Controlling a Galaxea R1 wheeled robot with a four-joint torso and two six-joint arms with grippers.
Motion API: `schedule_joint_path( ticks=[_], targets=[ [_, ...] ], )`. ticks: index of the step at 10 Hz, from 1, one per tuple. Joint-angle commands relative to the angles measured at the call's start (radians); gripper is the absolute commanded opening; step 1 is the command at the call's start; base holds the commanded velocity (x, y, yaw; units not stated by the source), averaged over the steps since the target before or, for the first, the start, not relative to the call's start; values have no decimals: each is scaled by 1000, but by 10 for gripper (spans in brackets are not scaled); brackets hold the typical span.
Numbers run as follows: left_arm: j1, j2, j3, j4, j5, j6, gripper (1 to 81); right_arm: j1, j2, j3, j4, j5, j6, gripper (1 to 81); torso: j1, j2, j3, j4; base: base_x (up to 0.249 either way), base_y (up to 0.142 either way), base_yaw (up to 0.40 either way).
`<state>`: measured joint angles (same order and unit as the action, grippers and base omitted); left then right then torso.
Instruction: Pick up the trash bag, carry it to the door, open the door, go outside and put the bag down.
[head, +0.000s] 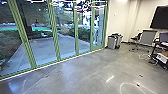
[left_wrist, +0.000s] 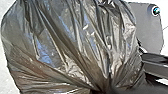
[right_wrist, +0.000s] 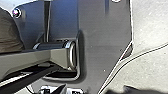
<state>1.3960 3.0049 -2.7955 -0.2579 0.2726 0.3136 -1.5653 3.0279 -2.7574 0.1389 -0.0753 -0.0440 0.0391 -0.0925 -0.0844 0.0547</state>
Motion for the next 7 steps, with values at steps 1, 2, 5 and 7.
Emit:
schedule_joint_path(
  ticks=[1, 2, 5, 7],
  targets=[
    [-56, -9, -2, -6, 79, 5, 10, 43, 4, -2, -4, -64, -4, 811, 0, 0, 0, 0, 0, 0, -288],
    [-56, -9, -2, -6, 79, 5, 10, 43, 4, -2, -4, -64, -4, 811, 0, 0, 0, 0, 0, 0, -271],
    [-56, -9, -2, -4, 79, 5, 10, 40, 4, -2, -4, -64, -4, 811, 0, 0, 0, 0, 0, 0, -194],
    [-54, -10, -2, -4, 79, 5, 10, 40, 4, -2, -4, -64, -4, 811, 0, 0, 0, 0, 0, 0, -106]
  ],
)
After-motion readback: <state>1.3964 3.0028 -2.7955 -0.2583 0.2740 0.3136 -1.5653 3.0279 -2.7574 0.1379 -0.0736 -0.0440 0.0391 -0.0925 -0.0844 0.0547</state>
